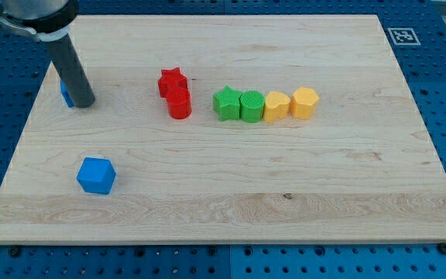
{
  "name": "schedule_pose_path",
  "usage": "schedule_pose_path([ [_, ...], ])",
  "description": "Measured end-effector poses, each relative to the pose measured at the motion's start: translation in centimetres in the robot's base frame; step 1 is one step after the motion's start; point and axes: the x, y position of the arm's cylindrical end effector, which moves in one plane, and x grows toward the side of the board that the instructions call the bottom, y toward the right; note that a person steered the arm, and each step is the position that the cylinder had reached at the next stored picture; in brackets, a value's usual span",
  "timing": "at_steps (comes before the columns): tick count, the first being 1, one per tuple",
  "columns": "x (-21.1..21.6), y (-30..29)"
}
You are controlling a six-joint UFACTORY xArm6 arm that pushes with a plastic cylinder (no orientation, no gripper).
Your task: Place the blue cube below the blue triangle
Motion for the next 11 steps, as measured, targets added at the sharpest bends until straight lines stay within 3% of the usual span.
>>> schedule_pose_path([
  [1, 0.0, 0.1],
  [2, 3.0, 1.2],
  [5, 6.7, 9.4],
  [7, 7.2, 9.7],
  [11, 14.7, 12.7],
])
